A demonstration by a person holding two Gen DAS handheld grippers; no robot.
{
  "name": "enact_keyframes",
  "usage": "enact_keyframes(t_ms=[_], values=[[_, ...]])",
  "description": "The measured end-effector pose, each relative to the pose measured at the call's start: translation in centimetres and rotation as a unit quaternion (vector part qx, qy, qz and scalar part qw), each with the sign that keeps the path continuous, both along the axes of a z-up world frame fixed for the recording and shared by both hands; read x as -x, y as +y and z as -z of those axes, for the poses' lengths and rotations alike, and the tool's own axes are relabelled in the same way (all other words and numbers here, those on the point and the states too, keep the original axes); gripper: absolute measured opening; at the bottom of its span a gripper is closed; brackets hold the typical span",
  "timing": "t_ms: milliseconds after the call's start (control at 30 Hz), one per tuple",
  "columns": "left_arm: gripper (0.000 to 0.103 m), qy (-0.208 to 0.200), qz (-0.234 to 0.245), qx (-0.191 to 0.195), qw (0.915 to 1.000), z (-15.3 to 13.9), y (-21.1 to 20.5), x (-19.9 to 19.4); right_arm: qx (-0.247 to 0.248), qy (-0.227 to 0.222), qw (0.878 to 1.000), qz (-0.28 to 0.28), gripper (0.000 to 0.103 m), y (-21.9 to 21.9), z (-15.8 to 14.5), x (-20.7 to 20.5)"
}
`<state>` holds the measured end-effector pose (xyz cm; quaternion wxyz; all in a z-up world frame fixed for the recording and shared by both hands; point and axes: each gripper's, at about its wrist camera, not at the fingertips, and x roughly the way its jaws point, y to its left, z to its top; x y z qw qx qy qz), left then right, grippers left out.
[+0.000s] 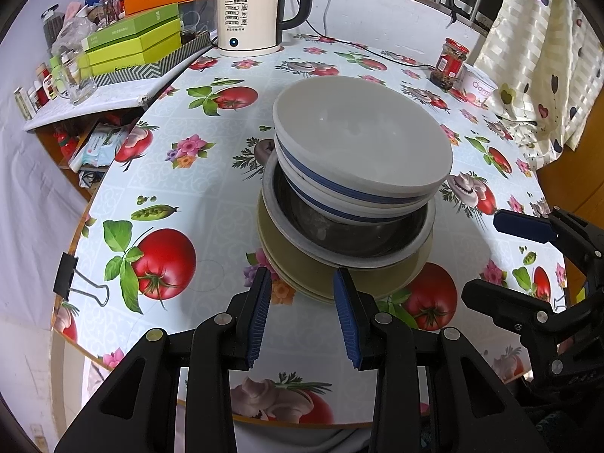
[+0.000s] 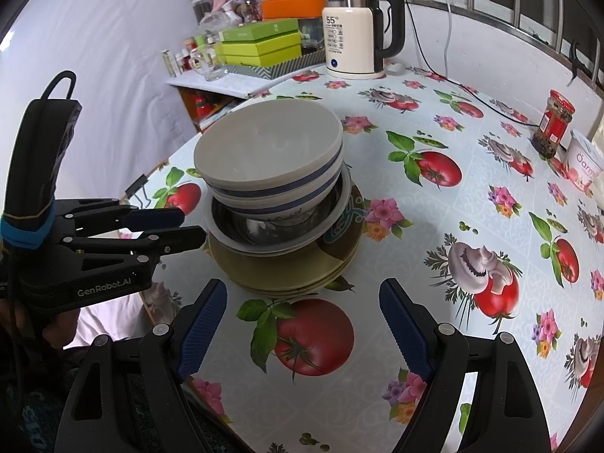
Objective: Organize plates and bowls
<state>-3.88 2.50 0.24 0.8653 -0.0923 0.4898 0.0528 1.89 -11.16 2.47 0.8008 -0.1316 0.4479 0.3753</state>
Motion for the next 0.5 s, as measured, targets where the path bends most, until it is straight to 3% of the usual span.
enact_keyframes(t_ms=[500], values=[[0.036,0.008,-0.002,-0.007,0.9999,0.29,0.08,-0.19,-0.001,0.001,1.000,0.001,0.084,-0.03,0.09,-0.04]])
